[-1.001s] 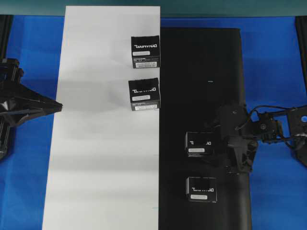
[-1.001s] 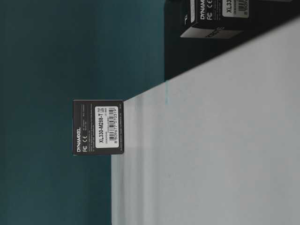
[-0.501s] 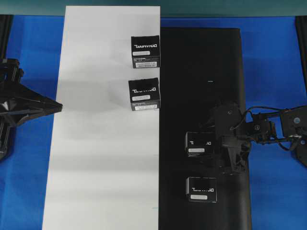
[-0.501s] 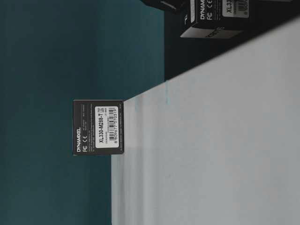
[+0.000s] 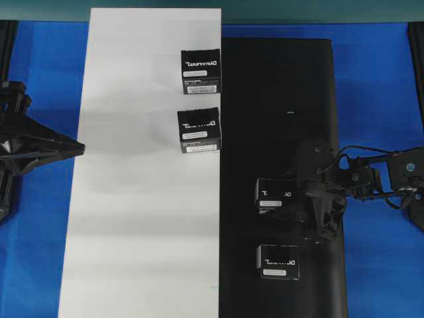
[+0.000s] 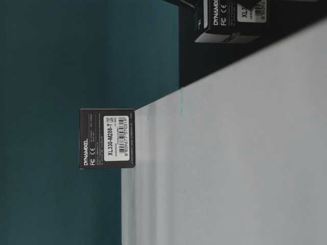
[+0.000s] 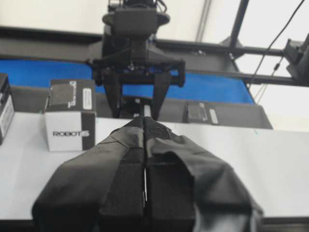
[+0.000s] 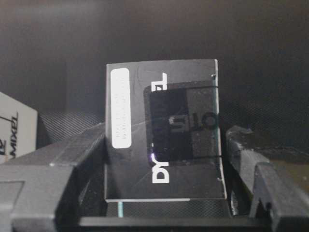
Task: Place the box from the black base onto the white base.
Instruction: 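Lower the right gripper and close it around the box, then lift the box and carry it left onto the white base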
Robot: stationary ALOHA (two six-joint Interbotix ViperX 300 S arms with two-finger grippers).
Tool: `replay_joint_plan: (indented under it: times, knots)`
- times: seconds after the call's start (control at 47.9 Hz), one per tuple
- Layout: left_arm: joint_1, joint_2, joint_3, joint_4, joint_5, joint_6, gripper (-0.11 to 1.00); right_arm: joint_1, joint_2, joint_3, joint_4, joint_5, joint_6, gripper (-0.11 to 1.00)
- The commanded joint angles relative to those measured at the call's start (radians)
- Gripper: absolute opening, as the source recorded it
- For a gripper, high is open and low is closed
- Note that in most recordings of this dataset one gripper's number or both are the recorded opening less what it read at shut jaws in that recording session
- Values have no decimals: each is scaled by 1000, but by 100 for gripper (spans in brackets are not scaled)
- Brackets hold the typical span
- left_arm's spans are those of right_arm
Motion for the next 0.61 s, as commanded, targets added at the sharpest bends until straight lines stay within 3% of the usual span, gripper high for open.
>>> replay_joint_plan:
  times: [0.0,0.23,0.584]
  knots:
    - [-3,3,-31,3,-3,-2,-7,8,-14,-18,3,0,2,59]
    - [-6,3,-31,3,-3,-2,-7,8,-109,-75,-5,92,-5,59]
    - [-9,2,-34,3,-3,-3,-7,9,-175,-265,-25,350,-28,59]
